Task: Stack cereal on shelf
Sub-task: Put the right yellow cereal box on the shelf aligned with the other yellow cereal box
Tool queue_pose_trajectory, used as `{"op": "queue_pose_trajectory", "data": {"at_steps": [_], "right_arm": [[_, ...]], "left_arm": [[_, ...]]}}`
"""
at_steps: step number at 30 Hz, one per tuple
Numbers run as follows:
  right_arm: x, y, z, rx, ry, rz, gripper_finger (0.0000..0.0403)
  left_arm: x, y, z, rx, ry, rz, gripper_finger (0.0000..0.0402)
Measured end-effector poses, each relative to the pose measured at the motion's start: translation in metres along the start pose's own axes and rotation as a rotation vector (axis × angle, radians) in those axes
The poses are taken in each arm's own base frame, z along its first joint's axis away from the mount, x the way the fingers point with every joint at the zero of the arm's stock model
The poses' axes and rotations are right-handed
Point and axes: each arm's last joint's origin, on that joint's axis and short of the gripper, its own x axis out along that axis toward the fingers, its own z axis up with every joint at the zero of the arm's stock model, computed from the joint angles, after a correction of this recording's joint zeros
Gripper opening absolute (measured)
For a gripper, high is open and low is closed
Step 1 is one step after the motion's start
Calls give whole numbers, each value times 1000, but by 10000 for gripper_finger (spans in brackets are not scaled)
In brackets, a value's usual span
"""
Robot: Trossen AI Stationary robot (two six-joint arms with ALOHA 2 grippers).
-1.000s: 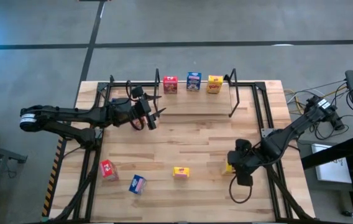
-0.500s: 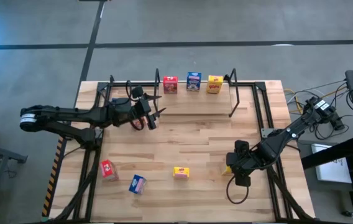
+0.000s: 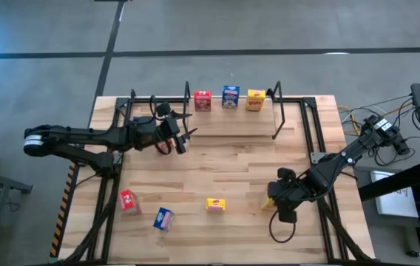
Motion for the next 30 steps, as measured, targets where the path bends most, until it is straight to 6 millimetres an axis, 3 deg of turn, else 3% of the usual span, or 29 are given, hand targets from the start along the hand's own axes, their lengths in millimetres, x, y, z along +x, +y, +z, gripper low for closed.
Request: {"op": "queue_pose_trajectory", "data": {"at_steps": [4,8,13,19,25,30], "right_arm": [[-4,-6,12,47,-45,14,180],[-20,-19,38,92,-122,18,180],[-56,-43,77,70,-271,12,181],[-104,-87,115,31,-430,-33,181],[-123,-140,139,-12,-286,-173,182],[-116,-188,149,-45,-125,-243,182]], "left_arm": [[0,0,0,21,-4,1,231],[0,0,1,34,-10,3,231],[0,2,5,62,-18,7,231],[-1,4,10,79,-28,11,231],[-1,4,10,74,-26,11,231],[-1,4,10,65,-25,10,231]]}}
